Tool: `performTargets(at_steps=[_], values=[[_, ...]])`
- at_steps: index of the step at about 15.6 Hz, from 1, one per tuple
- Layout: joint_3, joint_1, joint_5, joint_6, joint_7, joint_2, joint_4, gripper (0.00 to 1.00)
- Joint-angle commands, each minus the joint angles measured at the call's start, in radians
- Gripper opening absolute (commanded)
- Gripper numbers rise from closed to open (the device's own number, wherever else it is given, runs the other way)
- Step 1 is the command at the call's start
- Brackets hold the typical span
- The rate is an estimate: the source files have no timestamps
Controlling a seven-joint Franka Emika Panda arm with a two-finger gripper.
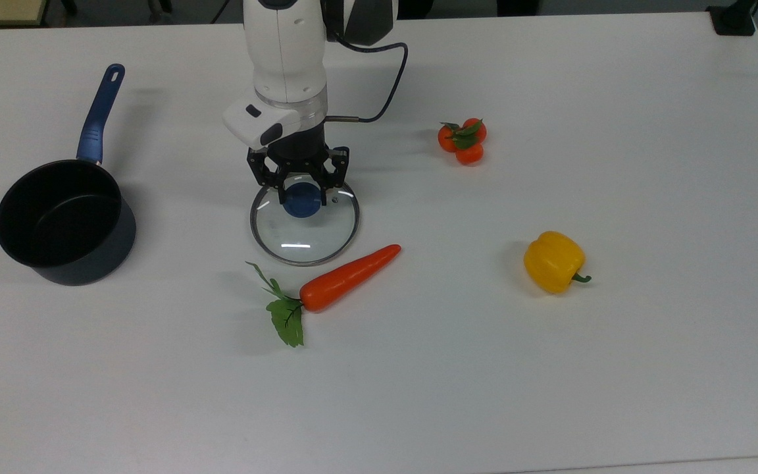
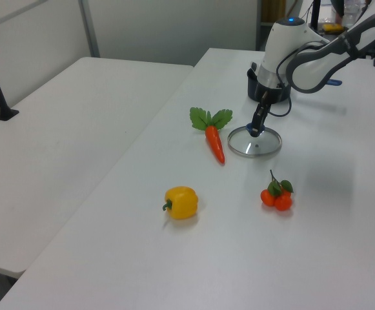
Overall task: Close lid
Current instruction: 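Close the gripper on the blue knob of the lid, then lift the glass lid and carry it over the black saucepan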
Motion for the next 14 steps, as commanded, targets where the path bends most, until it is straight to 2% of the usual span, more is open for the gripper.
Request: performTargets(at_steps=[1, 5, 10, 14], values=[[0.006, -0.005, 0.022, 0.010, 0.027, -0.026, 0.008, 0.45], [0.003, -0.021, 0.019, -0.146, 0.116, -0.046, 0.102, 0.45], [-0.007, -0.098, 0.000, -0.373, 0.118, -0.036, 0.314, 0.45], [-0.008, -0.179, -0.102, -0.415, 0.109, -0.013, 0.394, 0.45]])
